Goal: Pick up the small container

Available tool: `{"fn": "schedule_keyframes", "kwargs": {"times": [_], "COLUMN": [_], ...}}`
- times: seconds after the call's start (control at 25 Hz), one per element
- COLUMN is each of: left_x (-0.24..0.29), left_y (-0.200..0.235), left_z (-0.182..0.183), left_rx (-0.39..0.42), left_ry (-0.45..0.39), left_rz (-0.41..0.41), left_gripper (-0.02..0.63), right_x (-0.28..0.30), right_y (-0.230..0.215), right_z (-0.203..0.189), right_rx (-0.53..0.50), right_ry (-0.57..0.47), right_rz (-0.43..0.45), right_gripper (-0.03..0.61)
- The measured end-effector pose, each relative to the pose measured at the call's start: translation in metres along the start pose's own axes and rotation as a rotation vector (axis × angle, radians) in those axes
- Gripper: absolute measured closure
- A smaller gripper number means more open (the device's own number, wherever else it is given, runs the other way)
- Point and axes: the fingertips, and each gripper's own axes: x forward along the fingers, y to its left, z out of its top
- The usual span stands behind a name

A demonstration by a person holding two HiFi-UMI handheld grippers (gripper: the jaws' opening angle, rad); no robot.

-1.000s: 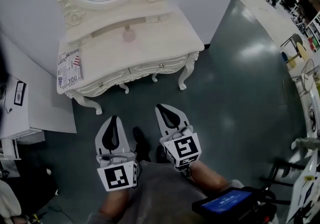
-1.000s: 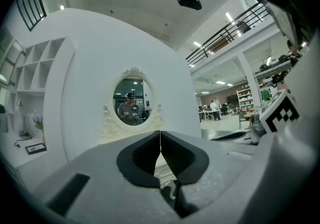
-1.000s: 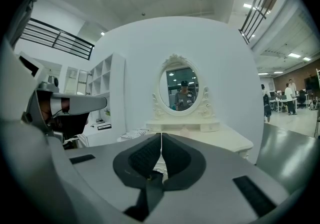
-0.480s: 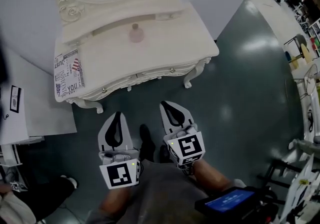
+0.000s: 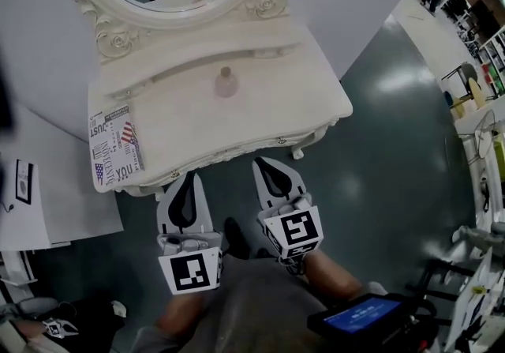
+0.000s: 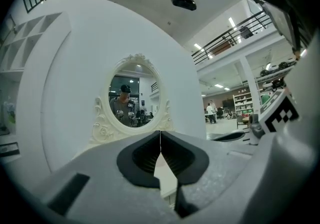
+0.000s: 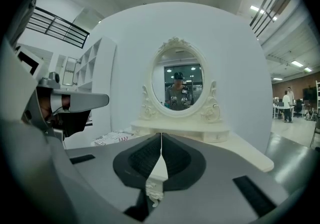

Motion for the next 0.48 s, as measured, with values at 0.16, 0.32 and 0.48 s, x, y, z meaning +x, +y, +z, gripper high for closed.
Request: {"fn": "schedule_keyframes", "kwargs": {"times": [0.16,0.32,0.48], "left_x": [0.016,0.025,0.029], "left_y": [0.014,0.023,0.026], "left_z": [0.011,0.017,0.019], "left_rx": [0.004,0.003,0.001], "left_ry": [-0.033,-0.057,-0.065], "left_rz": [-0.018,-0.032,-0.042], "left_gripper": [0.597,0.597,0.597], "right_x": [0.019,0.031,0.036], "right_y": [-0.002,0.0,0.001], "right_z": [0.02,0.03,0.036], "right_rx": [-0.02,-0.028,-0.036], "right_ry": [-0.036,-0.049,-0.058], "right_rz": [-0.021,-0.031,-0.037], "right_gripper": [0.565,0.565,0.565]}}
